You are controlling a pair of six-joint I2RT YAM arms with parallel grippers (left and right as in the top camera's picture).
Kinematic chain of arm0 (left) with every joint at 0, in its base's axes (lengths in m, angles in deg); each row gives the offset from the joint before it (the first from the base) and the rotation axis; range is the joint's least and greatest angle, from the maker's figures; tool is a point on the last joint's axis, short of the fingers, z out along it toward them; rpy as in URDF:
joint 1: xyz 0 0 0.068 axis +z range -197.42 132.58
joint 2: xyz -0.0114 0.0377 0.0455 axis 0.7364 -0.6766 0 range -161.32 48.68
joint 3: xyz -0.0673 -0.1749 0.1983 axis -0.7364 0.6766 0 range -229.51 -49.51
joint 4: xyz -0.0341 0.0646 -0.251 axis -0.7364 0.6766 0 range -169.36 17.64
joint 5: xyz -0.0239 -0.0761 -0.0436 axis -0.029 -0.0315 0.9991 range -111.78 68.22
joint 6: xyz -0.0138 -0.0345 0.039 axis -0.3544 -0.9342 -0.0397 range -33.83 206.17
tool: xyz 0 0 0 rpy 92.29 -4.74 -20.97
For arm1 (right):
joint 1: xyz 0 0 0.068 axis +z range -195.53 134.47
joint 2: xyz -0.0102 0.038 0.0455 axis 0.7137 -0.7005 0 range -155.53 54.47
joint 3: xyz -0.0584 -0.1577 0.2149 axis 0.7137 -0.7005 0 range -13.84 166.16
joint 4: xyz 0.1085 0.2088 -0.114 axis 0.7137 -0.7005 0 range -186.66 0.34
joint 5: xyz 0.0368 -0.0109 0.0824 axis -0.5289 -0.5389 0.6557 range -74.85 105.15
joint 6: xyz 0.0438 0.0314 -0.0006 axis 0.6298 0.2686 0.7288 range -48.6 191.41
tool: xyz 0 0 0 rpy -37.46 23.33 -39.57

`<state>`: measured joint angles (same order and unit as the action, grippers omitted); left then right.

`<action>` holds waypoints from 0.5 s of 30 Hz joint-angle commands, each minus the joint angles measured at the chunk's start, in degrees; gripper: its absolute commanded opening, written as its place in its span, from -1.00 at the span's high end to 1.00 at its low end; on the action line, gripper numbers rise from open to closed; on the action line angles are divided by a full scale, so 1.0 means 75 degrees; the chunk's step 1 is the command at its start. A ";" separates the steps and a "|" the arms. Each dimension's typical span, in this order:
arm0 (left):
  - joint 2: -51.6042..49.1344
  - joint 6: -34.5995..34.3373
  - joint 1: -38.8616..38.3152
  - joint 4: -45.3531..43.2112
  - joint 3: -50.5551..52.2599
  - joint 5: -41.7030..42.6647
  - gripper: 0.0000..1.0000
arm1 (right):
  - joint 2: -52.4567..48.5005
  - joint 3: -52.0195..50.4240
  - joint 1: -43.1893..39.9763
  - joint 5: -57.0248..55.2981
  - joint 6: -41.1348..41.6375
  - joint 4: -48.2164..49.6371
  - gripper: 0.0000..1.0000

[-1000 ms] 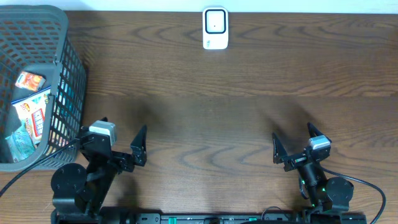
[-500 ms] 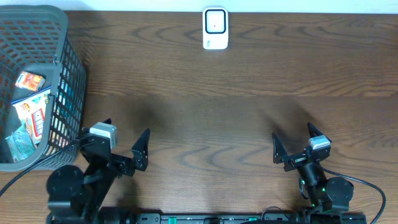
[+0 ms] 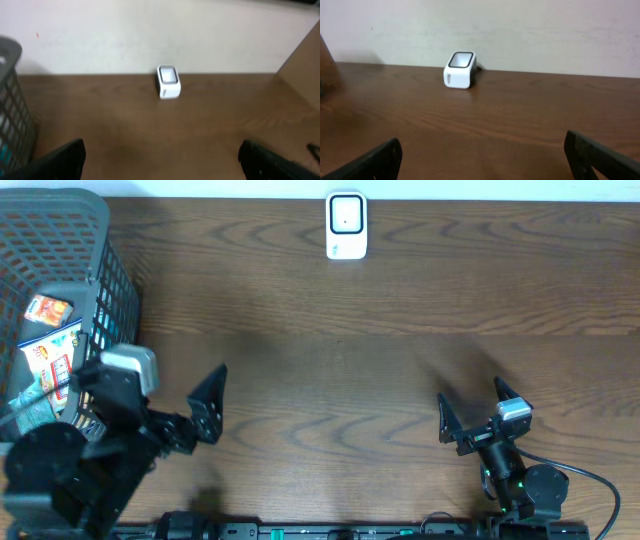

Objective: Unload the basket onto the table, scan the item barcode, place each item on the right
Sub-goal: 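Move the left gripper up and into the grey basket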

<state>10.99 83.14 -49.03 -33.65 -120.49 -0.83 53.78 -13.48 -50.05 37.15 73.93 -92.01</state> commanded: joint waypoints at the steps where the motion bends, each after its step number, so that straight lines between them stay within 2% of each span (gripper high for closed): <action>1: -0.0592 -0.0143 0.0026 0.0058 -0.0903 -0.0370 -0.96 | 0.0026 -0.0006 0.0058 -0.0067 -0.0058 -0.0035 -0.99; 5: -0.1635 -0.0294 0.0026 0.0233 -0.2157 -0.1990 -0.96 | 0.0026 -0.0006 0.0058 -0.0067 -0.0058 -0.0035 -0.98; 10: -0.3206 -0.0463 0.0093 0.1026 -0.4062 -0.4759 -0.96 | 0.0026 -0.0006 0.0058 -0.0067 -0.0058 -0.0035 -0.98; 13: -0.3963 -0.1486 0.0568 0.1279 -0.4753 -0.6210 -0.95 | 0.0026 -0.0006 0.0058 -0.0067 -0.0058 -0.0035 -0.99; 15: -0.4261 -0.2285 0.1093 0.1376 -0.4832 -0.6490 -0.96 | 0.0026 -0.0006 0.0058 -0.0067 -0.0058 -0.0035 -0.99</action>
<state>-18.24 75.47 -44.75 -24.45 -154.95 -36.66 53.78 -13.48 -50.05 37.13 73.93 -92.01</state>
